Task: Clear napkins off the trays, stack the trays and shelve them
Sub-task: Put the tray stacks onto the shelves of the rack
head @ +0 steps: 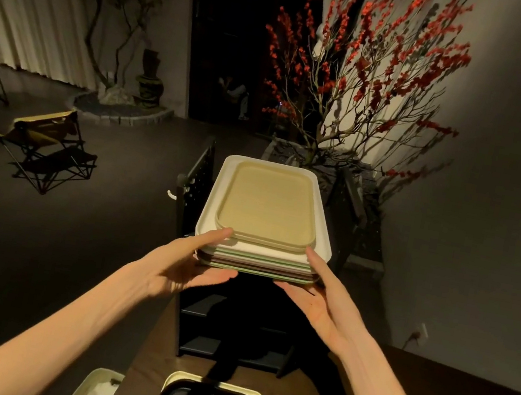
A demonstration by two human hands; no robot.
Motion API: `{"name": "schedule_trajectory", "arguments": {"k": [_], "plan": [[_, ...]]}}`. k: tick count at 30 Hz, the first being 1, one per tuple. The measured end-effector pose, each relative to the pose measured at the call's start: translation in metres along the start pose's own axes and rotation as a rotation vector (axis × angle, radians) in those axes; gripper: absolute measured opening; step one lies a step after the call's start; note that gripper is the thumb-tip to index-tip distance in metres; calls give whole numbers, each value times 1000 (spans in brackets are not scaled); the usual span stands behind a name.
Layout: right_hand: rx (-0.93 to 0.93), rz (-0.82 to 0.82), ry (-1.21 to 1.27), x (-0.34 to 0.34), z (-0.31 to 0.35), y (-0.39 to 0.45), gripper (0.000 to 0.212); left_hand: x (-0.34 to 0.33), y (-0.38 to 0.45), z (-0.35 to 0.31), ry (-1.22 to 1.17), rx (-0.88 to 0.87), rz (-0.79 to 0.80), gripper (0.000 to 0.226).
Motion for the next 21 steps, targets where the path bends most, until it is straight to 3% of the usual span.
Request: {"name": "schedule_trajectory", "arguments": {"k": [5,10,16,19,21], "plan": [[103,-79,-275,21,-22,-3,60,34,10,46,316,-24,108,84],[73,-203,-548,72,-87,12,49,90,32,136,343,107,-88,52],[-179,-370,-602,142,-194,37,36,140,34,254,363,323,-262,37],[-300,-398,-592,163,-235,38,46,150,25,287,370,378,-284,19],[-333,-405,-584,178,-255,38,36,157,21,302,386,389,-317,15]]}}
Point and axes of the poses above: each hand's wrist, its own y-axis towards the middle knuckle, its own x-axis out of the back of the hand, z = x × y, the point moved 5 cm from there along y, towards the middle knuckle, and after that the axes turned 13 degrees about -z, right-handed, at the moved point
